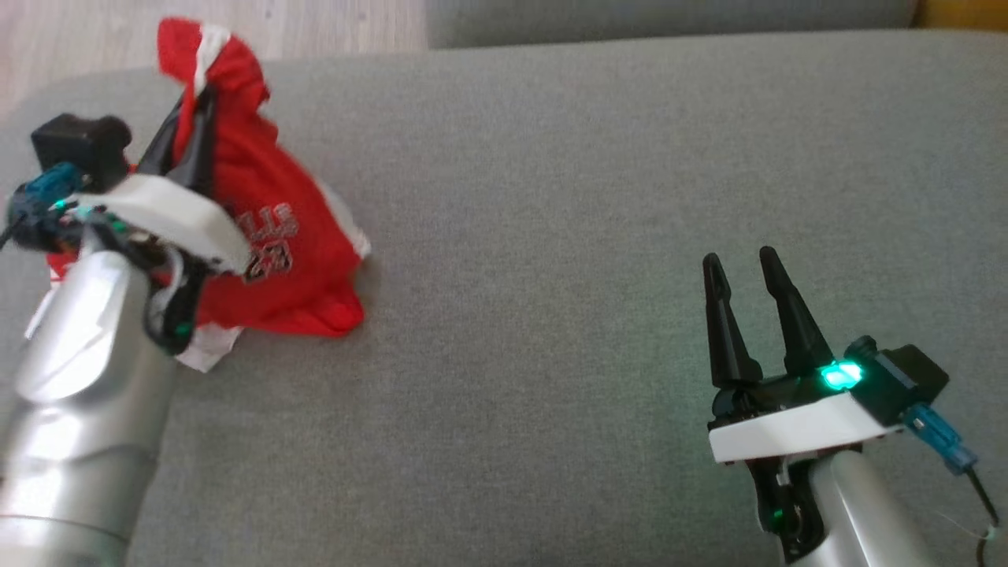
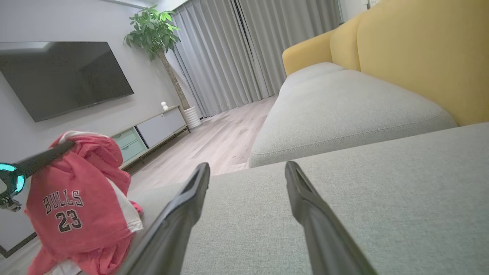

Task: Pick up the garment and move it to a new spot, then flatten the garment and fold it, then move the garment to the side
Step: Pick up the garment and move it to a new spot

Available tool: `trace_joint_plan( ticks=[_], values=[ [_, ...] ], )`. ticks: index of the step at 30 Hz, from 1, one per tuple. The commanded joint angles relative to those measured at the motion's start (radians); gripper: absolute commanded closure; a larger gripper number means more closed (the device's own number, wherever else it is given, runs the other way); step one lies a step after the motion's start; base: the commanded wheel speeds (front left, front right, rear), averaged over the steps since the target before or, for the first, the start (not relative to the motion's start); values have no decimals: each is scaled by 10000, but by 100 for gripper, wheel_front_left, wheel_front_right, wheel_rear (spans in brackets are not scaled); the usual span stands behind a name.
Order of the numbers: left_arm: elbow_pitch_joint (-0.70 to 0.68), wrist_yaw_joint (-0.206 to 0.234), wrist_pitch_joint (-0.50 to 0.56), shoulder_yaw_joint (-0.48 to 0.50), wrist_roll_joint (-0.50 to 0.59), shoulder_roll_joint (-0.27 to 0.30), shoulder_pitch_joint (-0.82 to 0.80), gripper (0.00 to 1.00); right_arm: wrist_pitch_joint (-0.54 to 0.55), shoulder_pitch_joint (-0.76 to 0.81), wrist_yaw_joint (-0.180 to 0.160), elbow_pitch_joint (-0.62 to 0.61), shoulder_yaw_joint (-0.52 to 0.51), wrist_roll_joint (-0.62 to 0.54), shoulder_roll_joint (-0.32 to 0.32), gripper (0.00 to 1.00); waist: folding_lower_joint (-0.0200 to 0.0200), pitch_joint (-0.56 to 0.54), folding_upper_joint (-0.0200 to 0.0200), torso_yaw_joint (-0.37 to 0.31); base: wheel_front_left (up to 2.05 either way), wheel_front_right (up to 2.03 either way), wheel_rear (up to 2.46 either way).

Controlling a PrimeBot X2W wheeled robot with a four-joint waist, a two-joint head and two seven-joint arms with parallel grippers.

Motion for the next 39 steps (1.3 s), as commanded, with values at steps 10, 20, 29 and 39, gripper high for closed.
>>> trace_joint_plan(
  ticks=[10,20,29,39],
  values=[
    [-3265,344,-338,236,-793,-733,-41,100,-107,-4,-7,-168,94,142,-39,0,0,-935,0,-379,0,0,0],
    [-4524,686,94,-596,-901,-1775,429,100,-107,-292,-7,-401,20,313,-39,0,0,-557,0,-1505,0,0,0],
    [-3855,872,-564,-1205,-1089,-2749,-178,100,-107,-991,-7,-771,223,907,-39,0,0,133,0,-3627,0,0,0],
    [-3180,783,-2549,-1945,-3589,-2924,-886,91,-107,-1102,-7,-1031,-2,1072,-39,0,0,471,0,-4241,0,0,0]
  ],
)
